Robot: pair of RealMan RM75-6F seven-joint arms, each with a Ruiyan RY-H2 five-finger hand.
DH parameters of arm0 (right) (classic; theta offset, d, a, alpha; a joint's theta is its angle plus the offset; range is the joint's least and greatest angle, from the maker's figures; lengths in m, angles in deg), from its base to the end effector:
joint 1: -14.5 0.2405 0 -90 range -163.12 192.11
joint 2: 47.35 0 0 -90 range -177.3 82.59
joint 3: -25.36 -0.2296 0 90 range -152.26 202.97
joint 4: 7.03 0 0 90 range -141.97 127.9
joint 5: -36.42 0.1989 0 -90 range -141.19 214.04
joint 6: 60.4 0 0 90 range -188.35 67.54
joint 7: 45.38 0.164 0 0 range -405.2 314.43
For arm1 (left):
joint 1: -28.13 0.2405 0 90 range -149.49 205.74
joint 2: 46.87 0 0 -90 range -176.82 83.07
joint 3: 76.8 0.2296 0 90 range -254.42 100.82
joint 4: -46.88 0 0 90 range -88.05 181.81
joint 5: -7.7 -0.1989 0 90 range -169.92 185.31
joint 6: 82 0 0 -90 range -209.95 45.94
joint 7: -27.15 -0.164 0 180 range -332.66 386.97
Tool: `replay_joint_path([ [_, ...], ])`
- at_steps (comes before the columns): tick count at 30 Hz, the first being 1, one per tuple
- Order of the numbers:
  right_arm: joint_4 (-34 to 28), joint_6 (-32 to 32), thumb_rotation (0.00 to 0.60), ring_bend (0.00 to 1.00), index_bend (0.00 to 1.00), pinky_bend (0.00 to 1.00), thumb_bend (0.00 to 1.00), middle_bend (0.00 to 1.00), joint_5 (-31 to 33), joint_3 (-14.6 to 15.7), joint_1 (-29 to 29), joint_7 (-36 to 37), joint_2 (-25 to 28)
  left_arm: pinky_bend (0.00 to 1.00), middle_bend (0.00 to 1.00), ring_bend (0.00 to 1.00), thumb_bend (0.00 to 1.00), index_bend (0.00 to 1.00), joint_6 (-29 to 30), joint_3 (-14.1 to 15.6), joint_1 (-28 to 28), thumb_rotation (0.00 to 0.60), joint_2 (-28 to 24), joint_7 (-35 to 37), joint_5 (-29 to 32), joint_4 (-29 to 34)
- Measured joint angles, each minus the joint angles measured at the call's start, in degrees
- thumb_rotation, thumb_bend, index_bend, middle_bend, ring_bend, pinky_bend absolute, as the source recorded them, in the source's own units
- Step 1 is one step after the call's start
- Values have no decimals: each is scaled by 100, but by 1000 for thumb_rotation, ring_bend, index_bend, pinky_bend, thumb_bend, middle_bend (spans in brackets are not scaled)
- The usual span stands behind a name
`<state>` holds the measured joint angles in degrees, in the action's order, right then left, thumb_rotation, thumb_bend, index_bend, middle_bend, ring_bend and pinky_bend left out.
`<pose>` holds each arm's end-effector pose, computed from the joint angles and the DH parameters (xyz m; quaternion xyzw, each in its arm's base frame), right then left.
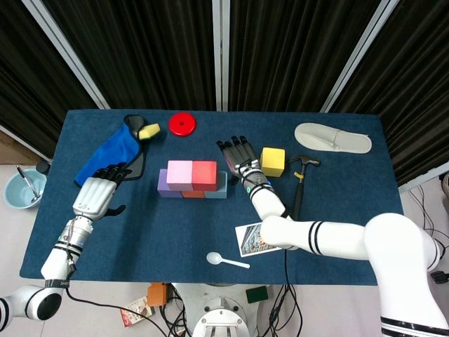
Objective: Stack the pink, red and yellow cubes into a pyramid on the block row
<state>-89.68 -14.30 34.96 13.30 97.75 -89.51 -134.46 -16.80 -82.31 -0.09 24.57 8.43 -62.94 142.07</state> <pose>0.0170 -0.4056 -0.0274 0.7708 -0.4177 0.2508 0.4104 -0.2061 0.2988 0.0785 -0.7072 -0.3594 -0.3324 0.5101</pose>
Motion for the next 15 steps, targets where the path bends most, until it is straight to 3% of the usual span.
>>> replay_joint_path([
  [15, 448, -112, 600, 0, 68, 0, 201, 127, 98, -11, 249, -91, -361, 208, 71, 108, 158, 162, -7, 16, 40, 599, 14, 130, -34, -102],
])
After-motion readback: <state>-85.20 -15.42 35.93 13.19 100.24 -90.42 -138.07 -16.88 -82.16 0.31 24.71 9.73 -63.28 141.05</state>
